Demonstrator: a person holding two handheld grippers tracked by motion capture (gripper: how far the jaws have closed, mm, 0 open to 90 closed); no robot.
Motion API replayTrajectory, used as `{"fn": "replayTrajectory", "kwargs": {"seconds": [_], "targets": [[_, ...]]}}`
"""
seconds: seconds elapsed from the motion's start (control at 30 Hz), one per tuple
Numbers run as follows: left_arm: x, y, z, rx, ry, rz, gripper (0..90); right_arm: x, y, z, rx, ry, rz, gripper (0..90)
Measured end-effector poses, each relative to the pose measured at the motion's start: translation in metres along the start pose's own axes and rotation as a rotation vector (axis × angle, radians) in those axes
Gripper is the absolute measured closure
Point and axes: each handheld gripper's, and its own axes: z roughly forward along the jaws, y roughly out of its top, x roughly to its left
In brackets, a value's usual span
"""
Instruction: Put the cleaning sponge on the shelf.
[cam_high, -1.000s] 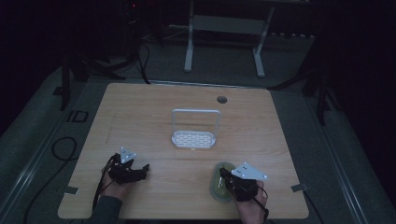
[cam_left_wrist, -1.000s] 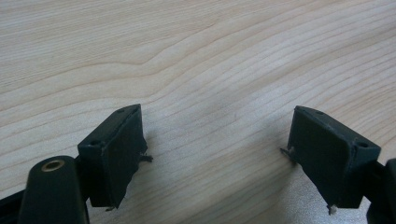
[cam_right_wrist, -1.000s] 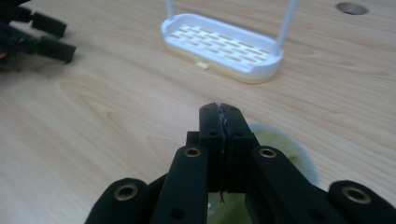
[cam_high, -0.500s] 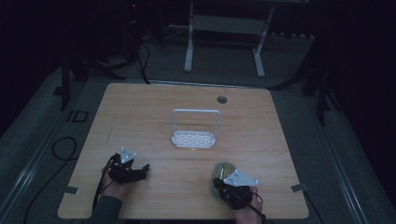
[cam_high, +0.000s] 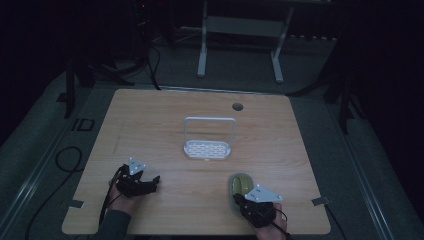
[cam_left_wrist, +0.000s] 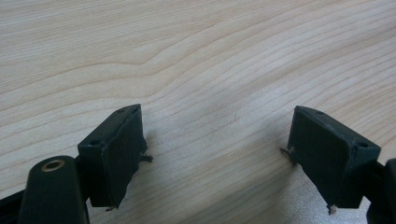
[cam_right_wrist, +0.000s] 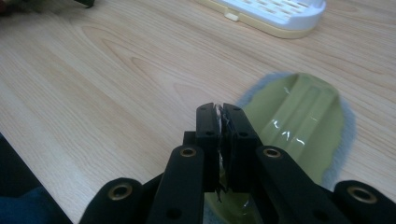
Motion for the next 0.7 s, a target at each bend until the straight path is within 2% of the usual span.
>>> {"fn": "replayTrajectory", "kwargs": {"seconds": [0.33,0.5,0.7], "targets": [[0.000,0.000,0.000,0.000,0.000,-0.001,18.8,-0.016,-0.004,-0.010,-0.001,-0.033,0.002,85.9],[0.000,0.000,0.000,0.000,0.000,-0.001,18.9,-0.024,-0.006,-0.013,0.017,-0.058,-0.004,85.9],[0.000,0.000,0.000,0.000,0.000,-0.002,18.8,-0.029,-0.006,-0.016,0.011,-0.045,0.004,84.5]]}}
